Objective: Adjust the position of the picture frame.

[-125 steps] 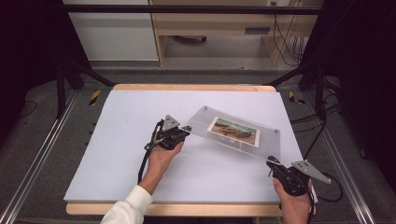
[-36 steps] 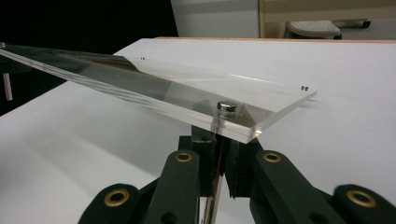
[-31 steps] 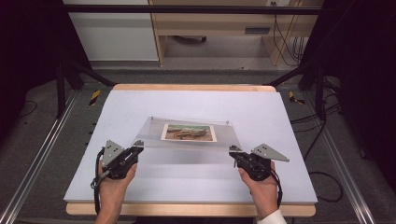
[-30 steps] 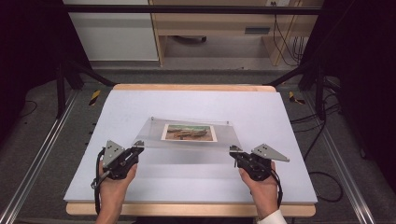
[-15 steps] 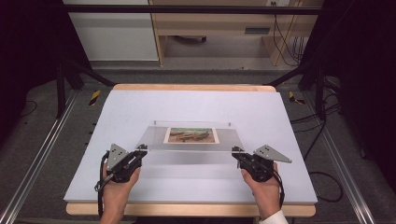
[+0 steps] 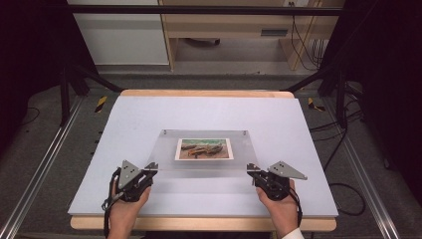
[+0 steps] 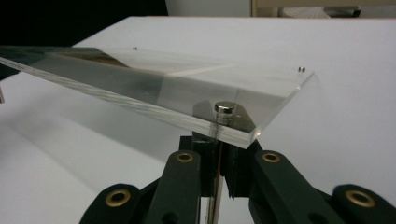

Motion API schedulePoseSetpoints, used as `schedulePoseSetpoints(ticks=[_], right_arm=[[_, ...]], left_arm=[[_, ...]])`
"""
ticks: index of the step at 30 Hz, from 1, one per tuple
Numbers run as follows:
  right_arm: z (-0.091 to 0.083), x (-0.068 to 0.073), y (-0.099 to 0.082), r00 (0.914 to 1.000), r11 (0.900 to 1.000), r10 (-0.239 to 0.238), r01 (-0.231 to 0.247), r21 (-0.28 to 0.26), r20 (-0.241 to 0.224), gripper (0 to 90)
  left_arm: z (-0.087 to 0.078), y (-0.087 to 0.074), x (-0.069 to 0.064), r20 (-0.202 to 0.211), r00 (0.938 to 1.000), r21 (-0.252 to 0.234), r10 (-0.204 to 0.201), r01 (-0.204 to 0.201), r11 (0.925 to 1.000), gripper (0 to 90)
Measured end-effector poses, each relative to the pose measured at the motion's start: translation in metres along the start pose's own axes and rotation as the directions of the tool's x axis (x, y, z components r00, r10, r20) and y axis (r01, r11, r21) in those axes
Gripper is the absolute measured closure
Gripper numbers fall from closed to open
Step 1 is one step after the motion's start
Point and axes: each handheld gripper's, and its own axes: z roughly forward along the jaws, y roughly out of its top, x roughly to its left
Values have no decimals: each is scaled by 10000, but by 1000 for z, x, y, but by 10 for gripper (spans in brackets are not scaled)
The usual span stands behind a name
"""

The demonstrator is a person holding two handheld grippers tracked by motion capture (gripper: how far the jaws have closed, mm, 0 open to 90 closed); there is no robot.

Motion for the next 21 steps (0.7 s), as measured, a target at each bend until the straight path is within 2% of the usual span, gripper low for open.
schedulePoseSetpoints(ticks=[2,11,21], right_arm=[[0,0,-4,9999,9999,107,-107,105,-4,849],[2,3,-14,9999,9981,57,-67,619,162,849],[3,4,-19,9998,9945,-10,-11,1046,197,846]], left_arm=[[0,-4,0,98,9999,217,-54,51,9998,818],[1,-14,2,311,9987,655,-394,373,9972,826],[3,-19,1,318,9989,1057,-335,299,9939,828]])
